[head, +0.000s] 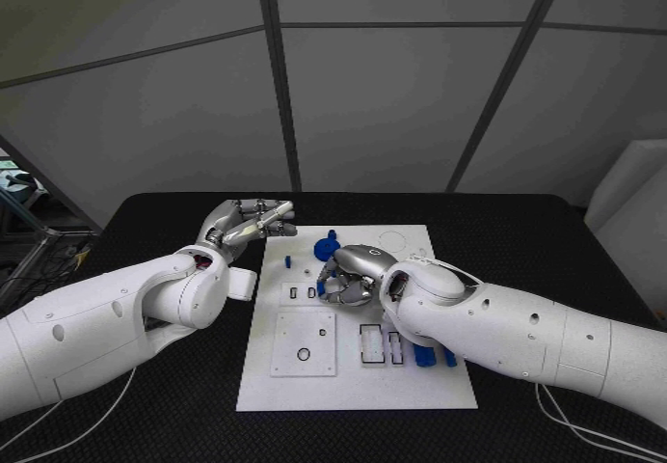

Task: Assemble the parts on the task board

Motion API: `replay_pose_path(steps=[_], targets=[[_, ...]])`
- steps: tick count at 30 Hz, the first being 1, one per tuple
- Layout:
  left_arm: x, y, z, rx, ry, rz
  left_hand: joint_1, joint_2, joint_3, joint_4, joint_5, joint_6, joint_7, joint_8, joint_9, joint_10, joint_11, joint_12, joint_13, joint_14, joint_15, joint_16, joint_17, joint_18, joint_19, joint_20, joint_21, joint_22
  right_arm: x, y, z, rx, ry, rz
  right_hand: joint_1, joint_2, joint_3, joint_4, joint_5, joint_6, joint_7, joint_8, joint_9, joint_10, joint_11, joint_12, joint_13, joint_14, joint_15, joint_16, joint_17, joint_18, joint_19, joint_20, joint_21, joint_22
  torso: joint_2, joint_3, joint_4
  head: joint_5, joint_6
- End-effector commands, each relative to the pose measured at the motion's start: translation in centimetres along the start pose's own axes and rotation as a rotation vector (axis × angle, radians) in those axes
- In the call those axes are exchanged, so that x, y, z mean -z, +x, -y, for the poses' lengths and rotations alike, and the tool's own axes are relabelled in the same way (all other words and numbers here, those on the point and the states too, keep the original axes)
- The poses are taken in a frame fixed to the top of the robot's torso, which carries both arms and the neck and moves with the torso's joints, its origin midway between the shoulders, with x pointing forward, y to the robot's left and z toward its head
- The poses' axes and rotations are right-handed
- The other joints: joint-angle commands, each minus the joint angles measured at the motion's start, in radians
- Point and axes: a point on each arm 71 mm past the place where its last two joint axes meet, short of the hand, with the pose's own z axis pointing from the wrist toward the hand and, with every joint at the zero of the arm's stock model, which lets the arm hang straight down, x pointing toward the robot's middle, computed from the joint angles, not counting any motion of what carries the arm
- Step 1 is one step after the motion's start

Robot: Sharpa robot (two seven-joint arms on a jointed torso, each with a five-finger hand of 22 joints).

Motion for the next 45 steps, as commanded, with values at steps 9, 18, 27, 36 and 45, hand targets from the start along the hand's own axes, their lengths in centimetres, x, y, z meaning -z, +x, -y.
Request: replay_pose_path(steps=[9, 18, 27, 36, 45], targets=[[-0.1, 0.2, 0.1, -0.001, 0.005, -0.010, -0.003, 0.006, -0.006, 0.000, -0.006, -0.001, 0.006, -0.007, 0.000, -0.004, 0.002, -0.004, -0.001, -0.006, 0.001, -0.006, 0.002, -0.018, -0.001, 0.007, -0.003, -0.001, 0.0, 0.1, 0.1, 0.009, 0.006, -0.008, -0.021, -0.015, 0.001, 0.001, -0.013, -0.039, 0.008, -0.023, -0.009, -0.027, 0.008, -0.026, -0.004, 0.071, 0.015, -0.006, 0.103, 0.008, 0.003, 0.014, -0.010, 0.142, 0.001, 0.0002, -0.0003, -0.001, -0.001], [-0.1, 0.2, 0.1, 0.000, 0.003, -0.013, -0.003, 0.006, -0.006, 0.000, -0.006, -0.001, 0.006, -0.007, 0.000, -0.004, 0.002, -0.004, -0.001, -0.006, 0.001, -0.006, 0.002, -0.018, -0.001, 0.007, -0.003, -0.001, 0.0, 0.1, 0.1, 0.008, 0.004, 0.001, -0.040, -0.027, -0.013, 0.009, -0.014, -0.044, 0.010, -0.026, -0.009, -0.030, 0.010, -0.030, -0.009, 0.071, 0.018, -0.007, 0.102, 0.009, 0.001, 0.018, -0.011, 0.140, 0.000, -0.0001, 0.0003, -0.001, -0.001], [-0.1, 0.2, 0.1, 0.001, -0.002, -0.015, -0.003, 0.006, -0.007, -0.001, -0.006, -0.002, 0.006, -0.008, 0.000, -0.005, 0.002, -0.005, -0.001, -0.006, 0.001, -0.006, 0.002, -0.018, -0.001, 0.007, -0.004, -0.001, 0.3, -0.1, 0.1, 0.006, 0.003, 0.015, -0.052, -0.052, -0.048, 0.020, -0.005, -0.136, 0.028, -0.051, -0.028, -0.103, 0.026, -0.115, -0.092, 0.068, 0.030, -0.015, 0.091, 0.015, -0.019, 0.027, -0.027, 0.116, 0.000, 0.0002, 0.0004, -0.001, -0.001], [-0.1, 0.1, 0.0, -0.043, -0.011, -0.027, -0.002, 0.018, -0.011, -0.001, -0.005, 0.024, -0.014, 0.000, 0.002, 0.110, -0.027, 0.043, 0.019, 0.029, -0.020, 0.001, 0.012, -0.014, 0.041, -0.007, 0.018, 0.007, 2.1, -1.4, -0.2, -0.013, -0.054, 0.119, 0.001, -0.059, -0.123, 0.063, 0.015, -0.254, 0.044, -0.048, -0.034, -0.114, 0.041, -0.121, -0.115, 0.068, 0.044, -0.014, 0.094, 0.016, -0.019, 0.043, -0.029, 0.115, -0.003, 0.0010, -0.0025, 0.005, 0.002], [-0.1, 0.2, -0.4, -0.124, -0.049, -0.063, 0.009, 0.023, -0.006, 0.014, -0.005, 0.081, -0.043, 0.008, 0.004, 0.234, -0.071, 0.033, 0.021, 0.229, -0.080, 0.083, 0.086, -0.015, 0.181, -0.069, 0.099, 0.044, 4.1, -2.7, -0.9, -0.078, -0.162, 0.205, 0.052, -0.045, -0.129, 0.077, 0.029, -0.262, 0.041, -0.034, -0.029, -0.110, 0.038, -0.113, -0.116, 0.066, 0.042, -0.018, 0.090, 0.019, -0.028, 0.042, -0.036, 0.105, -0.009, 0.0035, -0.0049, 0.011, 0.003]])
